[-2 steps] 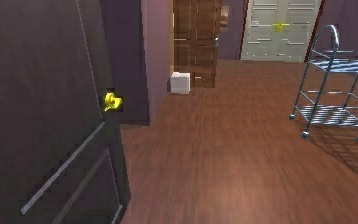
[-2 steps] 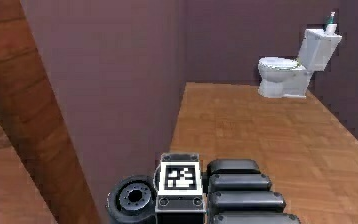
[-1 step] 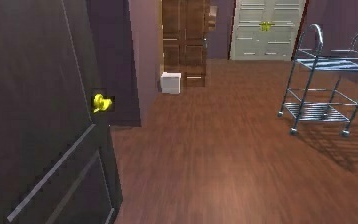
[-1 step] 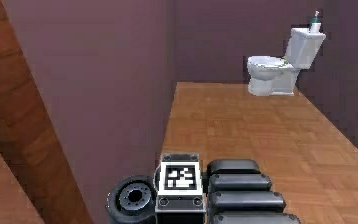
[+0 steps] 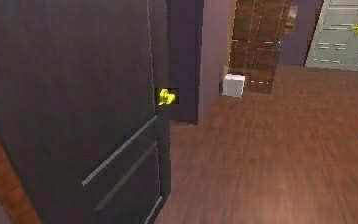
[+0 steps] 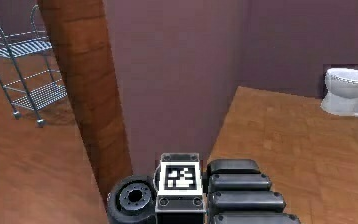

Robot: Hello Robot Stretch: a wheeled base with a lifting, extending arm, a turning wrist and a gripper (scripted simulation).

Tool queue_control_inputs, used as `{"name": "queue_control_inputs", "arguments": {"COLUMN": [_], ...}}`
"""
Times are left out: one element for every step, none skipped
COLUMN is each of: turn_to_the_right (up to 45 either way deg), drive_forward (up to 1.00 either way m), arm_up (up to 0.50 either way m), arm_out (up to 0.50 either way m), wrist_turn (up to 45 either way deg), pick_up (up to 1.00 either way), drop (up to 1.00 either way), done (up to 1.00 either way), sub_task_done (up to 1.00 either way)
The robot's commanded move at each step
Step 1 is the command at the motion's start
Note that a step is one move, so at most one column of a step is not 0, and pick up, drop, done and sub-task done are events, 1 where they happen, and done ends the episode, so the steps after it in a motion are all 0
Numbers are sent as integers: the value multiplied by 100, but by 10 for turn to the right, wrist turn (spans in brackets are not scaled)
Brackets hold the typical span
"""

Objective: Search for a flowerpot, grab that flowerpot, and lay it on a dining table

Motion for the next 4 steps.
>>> {"name": "queue_control_inputs", "arguments": {"turn_to_the_right": [0,210,0,-420], "drive_forward": [5,0,40,0], "arm_up": [0,0,0,0], "arm_out": [0,0,0,0], "wrist_turn": [0,0,0,0], "pick_up": [0,0,0,0], "drop": [0,0,0,0], "done": [0,0,0,0], "sub_task_done": [0,0,0,0]}}
